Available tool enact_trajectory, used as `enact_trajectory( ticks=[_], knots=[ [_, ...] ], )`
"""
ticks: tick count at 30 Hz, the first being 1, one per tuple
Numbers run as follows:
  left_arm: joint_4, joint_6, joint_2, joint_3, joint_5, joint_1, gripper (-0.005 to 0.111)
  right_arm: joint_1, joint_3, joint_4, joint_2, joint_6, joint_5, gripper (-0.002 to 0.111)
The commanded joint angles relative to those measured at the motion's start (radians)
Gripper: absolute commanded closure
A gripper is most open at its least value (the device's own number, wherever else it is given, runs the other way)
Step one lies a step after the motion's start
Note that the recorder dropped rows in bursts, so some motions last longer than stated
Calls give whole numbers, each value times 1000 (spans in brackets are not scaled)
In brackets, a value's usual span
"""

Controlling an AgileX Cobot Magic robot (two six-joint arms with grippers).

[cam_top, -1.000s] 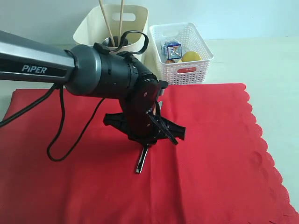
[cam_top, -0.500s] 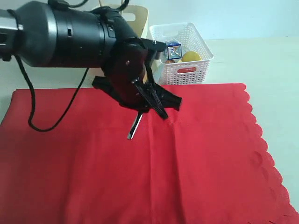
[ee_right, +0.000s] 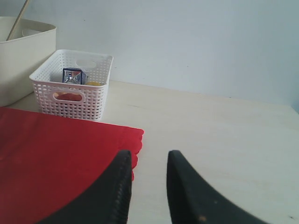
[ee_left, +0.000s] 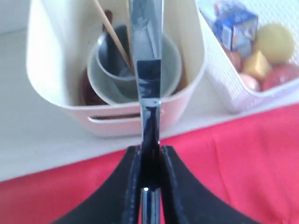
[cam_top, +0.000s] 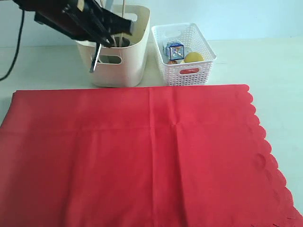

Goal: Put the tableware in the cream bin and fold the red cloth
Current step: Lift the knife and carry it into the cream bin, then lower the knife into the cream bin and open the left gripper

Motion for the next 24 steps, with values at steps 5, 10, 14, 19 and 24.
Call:
enact_trajectory(
  ticks=[5,10,14,19,24],
  knots=[
    [15,-2,-18,-72,-256,175,107,-4,5,1,-5,1,-5,81],
    [13,-2,23,-79,-519,257,107,-4,5,1,-5,1,-5,81],
    [7,-21,112,-113,-553,302,107,-4,5,1,-5,1,-5,81],
    [7,-27,231,-179,-555,315,107,-4,5,1,-5,1,-5,81],
    [7,-27,335,-230,-568,315,107,-4,5,1,-5,1,-5,81]
  ],
)
